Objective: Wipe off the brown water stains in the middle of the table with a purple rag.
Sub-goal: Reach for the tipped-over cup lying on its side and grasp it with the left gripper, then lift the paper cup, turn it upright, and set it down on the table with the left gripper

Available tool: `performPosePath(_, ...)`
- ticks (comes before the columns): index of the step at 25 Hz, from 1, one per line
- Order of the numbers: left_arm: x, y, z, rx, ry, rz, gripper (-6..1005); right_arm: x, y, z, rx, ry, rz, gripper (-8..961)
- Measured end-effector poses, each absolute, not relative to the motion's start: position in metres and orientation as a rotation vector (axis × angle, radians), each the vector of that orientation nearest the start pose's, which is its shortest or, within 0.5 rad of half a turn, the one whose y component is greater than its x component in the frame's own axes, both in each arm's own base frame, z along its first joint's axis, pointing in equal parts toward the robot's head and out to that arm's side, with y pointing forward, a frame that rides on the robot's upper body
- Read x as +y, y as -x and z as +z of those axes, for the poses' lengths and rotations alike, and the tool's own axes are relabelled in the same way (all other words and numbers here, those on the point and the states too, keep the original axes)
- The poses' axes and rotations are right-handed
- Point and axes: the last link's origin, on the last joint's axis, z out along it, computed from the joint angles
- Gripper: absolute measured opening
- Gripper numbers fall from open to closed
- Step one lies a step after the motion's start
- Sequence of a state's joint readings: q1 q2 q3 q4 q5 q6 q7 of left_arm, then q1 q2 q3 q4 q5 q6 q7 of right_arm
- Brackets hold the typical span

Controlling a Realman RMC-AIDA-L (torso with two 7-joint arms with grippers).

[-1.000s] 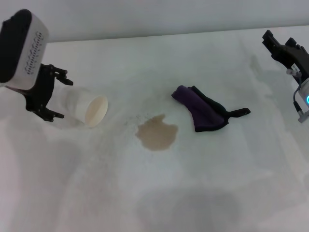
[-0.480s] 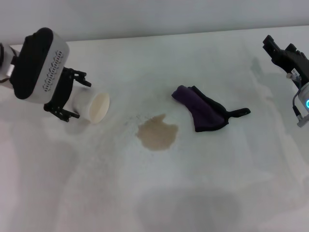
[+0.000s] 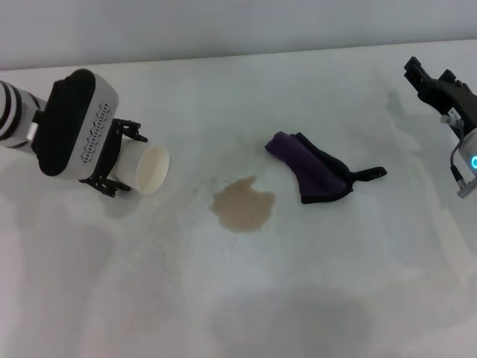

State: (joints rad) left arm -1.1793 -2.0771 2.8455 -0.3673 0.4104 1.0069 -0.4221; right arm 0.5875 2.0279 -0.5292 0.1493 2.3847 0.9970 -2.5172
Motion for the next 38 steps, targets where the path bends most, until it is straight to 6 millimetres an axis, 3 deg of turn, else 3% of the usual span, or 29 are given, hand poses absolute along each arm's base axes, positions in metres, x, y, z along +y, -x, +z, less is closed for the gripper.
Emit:
performPosePath(11, 0.432, 0.227, -0.05, 0.922, 2.719, 0.516, 823, 0.353, -0.36, -0.008, 1.107, 1.393, 0.833, 829)
performPosePath(16, 0.443, 0.219, -0.041, 0.644, 2.637, 0.292, 797, 0.352, -0.361, -0.007, 1.101, 1.397, 0.83, 829)
performPosePath(21, 0.44, 0.229, -0.03, 0.379, 2.521, 0.03, 786, 0.35, -0.363, -0.006, 1.097, 1.396, 0.826, 828)
performPosePath(25, 0.421, 0.246, -0.022, 0.173, 2.407, -0.242, 787, 0.349, -0.365, -0.004, 1.095, 1.394, 0.823, 828)
performPosePath(29, 0.389, 0.27, -0.026, -0.038, 2.283, -0.474, 788, 0.349, -0.367, -0.002, 1.089, 1.394, 0.816, 828)
performPosePath(38, 0.33, 0.294, -0.047, -0.308, 2.068, -0.727, 789, 0.348, -0.364, -0.005, 1.066, 1.448, 0.801, 828)
